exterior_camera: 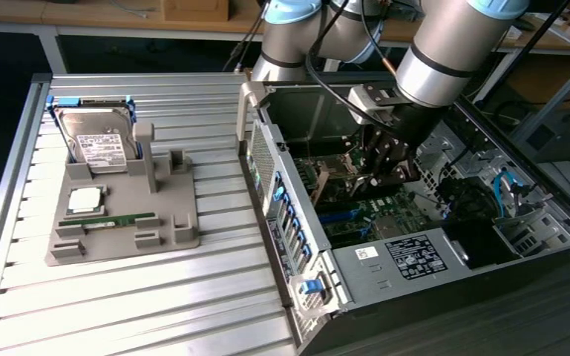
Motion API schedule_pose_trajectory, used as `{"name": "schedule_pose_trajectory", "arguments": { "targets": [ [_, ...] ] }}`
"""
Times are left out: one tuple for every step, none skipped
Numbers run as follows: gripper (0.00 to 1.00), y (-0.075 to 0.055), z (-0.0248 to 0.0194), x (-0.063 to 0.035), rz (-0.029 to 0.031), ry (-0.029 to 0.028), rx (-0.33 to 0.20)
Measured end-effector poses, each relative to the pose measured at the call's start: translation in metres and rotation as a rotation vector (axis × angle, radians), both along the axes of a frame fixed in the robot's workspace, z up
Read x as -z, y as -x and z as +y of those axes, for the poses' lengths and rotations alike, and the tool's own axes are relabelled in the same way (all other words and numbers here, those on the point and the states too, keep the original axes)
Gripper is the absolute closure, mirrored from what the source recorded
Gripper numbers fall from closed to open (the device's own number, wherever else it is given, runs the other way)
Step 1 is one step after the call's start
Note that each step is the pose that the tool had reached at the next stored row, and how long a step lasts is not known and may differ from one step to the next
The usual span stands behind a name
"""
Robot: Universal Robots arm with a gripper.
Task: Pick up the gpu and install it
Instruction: 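Insert the gpu into the slot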
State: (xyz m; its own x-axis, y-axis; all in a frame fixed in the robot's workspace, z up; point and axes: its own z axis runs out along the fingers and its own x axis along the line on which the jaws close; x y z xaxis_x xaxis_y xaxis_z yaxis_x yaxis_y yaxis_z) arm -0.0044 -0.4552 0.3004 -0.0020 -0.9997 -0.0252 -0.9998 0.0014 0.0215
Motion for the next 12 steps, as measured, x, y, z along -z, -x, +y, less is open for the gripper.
{"name": "schedule_pose_trajectory", "arguments": {
  "targets": [
    [0.73, 0.001, 0.0000, 0.0003, 0.0000, 0.0000, 0.000],
    [0.73, 0.002, -0.0001, 0.0005, 0.0000, 0.0000, 0.000],
    [0.73, 0.003, -0.0001, 0.0008, 0.0000, -0.0001, 0.000],
    [0.73, 0.004, -0.0001, 0.0011, 0.0000, 0.0000, 0.000],
    [0.73, 0.007, -0.0003, 0.0019, 0.0000, -0.0001, 0.000],
    [0.73, 0.008, -0.0004, 0.0021, 0.0000, -0.0001, 0.000],
    [0.73, 0.009, -0.0004, 0.0023, 0.0000, 0.0000, 0.000],
    [0.73, 0.009, -0.0004, 0.0025, 0.0000, 0.0000, 0.000],
    [0.73, 0.010, -0.0005, 0.0027, 0.0000, 0.0000, 0.000],
    [0.73, 0.010, -0.0005, 0.0030, 0.0000, 0.0000, 0.000],
    [0.73, 0.011, -0.0006, 0.0033, 0.0000, 0.0000, 0.000],
    [0.73, 0.011, -0.0006, 0.0035, 0.0000, -0.0001, 0.000]
  ]
}}
